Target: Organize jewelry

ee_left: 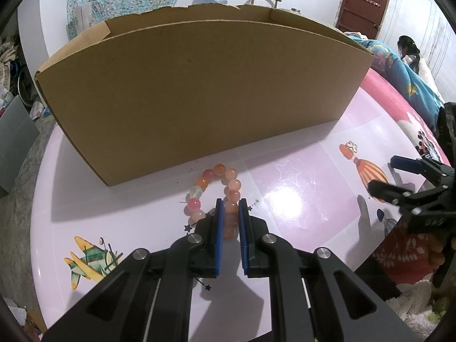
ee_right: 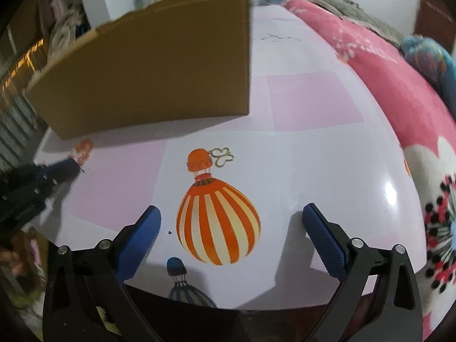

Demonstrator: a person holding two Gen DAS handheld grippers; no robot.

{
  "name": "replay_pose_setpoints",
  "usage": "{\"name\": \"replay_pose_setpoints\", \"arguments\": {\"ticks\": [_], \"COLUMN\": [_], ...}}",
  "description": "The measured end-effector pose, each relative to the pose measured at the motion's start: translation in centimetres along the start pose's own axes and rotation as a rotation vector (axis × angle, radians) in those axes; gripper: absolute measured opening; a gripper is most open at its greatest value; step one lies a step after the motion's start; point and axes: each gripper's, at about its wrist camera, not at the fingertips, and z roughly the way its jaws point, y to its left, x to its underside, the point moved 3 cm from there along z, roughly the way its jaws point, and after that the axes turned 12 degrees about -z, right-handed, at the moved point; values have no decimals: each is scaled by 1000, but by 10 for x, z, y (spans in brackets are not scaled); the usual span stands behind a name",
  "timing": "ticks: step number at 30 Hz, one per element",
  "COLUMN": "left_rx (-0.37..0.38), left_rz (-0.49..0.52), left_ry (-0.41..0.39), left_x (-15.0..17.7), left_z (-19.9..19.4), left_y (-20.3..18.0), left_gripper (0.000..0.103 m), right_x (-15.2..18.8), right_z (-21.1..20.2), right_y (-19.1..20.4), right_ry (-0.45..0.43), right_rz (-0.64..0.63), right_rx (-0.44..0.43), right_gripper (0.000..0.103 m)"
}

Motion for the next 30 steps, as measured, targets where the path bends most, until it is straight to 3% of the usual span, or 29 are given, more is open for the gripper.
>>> {"name": "replay_pose_setpoints", "arguments": {"ticks": [3, 9, 17, 25, 30], "left_rx": [-2, 5, 21, 35, 37], "left_rz": [-6, -20, -24, -38, -41], "left_ry": [-2, -6, -4, 3, 7], "left_x": [0, -1, -1, -3, -4], "left_z": [-1, -2, -2, -2, -2], "left_y": [0, 2, 6, 9, 9], "left_gripper": [10, 10, 10, 10, 10], "right_x": [2, -12, -27, -29, -25], "right_z": [-5, -8, 10, 16, 14], "right_y": [-7, -3, -7, -3, 9], "right_ry": [-27, -78, -76, -87, -96], "right_rz": [48, 41, 33, 83, 105], "right_rx": [-31, -48, -26, 46, 64], "right_gripper": [93, 76, 47, 39, 25]}}
